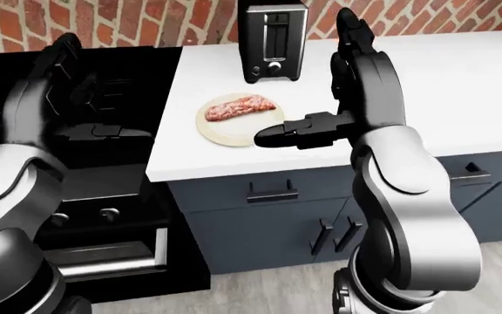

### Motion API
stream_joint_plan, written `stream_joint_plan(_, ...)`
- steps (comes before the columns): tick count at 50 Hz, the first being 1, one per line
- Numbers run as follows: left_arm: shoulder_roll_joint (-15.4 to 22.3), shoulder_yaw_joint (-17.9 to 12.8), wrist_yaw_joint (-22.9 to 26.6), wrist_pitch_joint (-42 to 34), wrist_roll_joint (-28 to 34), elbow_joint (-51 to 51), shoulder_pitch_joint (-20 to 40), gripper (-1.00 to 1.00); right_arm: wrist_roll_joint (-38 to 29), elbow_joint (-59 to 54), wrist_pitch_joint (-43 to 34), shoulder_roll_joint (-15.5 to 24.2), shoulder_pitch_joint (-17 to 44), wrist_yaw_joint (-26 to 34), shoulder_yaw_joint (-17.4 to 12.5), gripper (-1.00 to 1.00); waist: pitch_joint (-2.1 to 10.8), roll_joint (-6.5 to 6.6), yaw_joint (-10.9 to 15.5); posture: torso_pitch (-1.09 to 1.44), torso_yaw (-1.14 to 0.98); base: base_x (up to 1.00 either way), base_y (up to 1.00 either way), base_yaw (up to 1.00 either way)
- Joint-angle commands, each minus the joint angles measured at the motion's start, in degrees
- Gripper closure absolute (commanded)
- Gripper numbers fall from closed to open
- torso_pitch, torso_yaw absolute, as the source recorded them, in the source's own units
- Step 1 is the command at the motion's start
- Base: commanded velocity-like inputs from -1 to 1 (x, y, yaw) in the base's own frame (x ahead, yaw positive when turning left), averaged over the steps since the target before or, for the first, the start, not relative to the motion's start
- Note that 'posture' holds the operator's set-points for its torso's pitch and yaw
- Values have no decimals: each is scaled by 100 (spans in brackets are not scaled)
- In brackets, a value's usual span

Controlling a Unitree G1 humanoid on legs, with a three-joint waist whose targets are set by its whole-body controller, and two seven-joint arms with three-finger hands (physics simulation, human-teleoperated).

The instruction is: Pick the salami from the plate and place it in the pan.

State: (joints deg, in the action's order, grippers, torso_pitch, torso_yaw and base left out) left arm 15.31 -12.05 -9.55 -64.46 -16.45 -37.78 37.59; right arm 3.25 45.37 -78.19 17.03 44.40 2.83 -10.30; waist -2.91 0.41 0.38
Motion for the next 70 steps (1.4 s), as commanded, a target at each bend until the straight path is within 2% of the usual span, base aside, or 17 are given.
stream_joint_plan(1,52,-57,-20,165,23,-138,140,-100,-13,132,184,40,174,-8,-43,-100,291,1,1,0,0,7,0,0)
stream_joint_plan(6,54,-55,-11,215,28,-108,122,-100,-2,146,166,40,187,-10,-53,-100,138,40,-28,0,0,15,0,0)
stream_joint_plan(14,63,-67,-7,218,23,-104,117,-100,2,136,190,48,165,-16,-57,-100,145,-26,-20,0,0,17,0,0)
stream_joint_plan(17,65,-72,-14,205,17,-99,132,-100,5,127,201,49,162,-15,-56,-100,171,-12,-23,0,0,18,0,0)
stream_joint_plan(20,67,-73,-14,209,11,-97,133,-100,6,125,212,44,153,-20,-51,-100,99,-124,-43,0,0,17,0,0)
stream_joint_plan(22,68,-81,-25,169,-2,-119,153,-100,5,131,181,46,174,-27,-39,-100,118,-133,-45,0,0,17,0,0)
stream_joint_plan(24,68,-77,-32,159,-8,-129,152,-100,-8,121,183,56,163,-29,-11,-100,58,-28,-57,0,0,13,0,0)
stream_joint_plan(26,71,-78,-33,164,-12,-130,145,-100,-22,105,223,45,124,-18,18,-100,73,85,-120,0,0,0,0,0)
stream_joint_plan(27,71,-79,-33,171,-13,-121,149,-100,-25,105,225,45,127,-12,14,-100,105,228,-124,0,0,0,0,0)
stream_joint_plan(28,70,-78,-39,158,-15,-128,153,-100,-29,103,221,47,128,-8,14,-100,79,117,-119,0,0,0,0,0)
stream_joint_plan(30,68,-70,-41,165,-15,-128,148,-100,-37,104,220,50,133,0,12,-100,101,109,-88,0,0,0,0,0)
stream_joint_plan(32,67,-66,-41,173,-13,-129,138,-100,-43,110,228,49,118,10,13,-100,70,43,-50,0,0,0,0,0)
stream_joint_plan(34,67,-67,-46,149,-17,-143,149,-100,-50,116,211,49,134,14,20,-100,38,-133,-15,0,0,0,0,0)
stream_joint_plan(44,67,-63,-40,174,-17,-138,135,-100,-88,120,220,42,143,33,15,-100,152,-32,-17,0,0,0,0,0)
stream_joint_plan(58,48,-26,-19,275,18,-81,81,-100,-165,37,297,-4,136,27,62,-100,136,-35,-26,0,0,0,0,0)
stream_joint_plan(64,61,-89,7,327,2,-13,82,-100,-267,-230,422,-22,269,4,178,-100,129,-28,-29,0,0,0,0,0)
stream_joint_plan(70,91,-122,-19,365,-43,43,85,-100,-525,-968,422,374,878,389,462,-100,133,-23,-44,0,0,0,0,0)
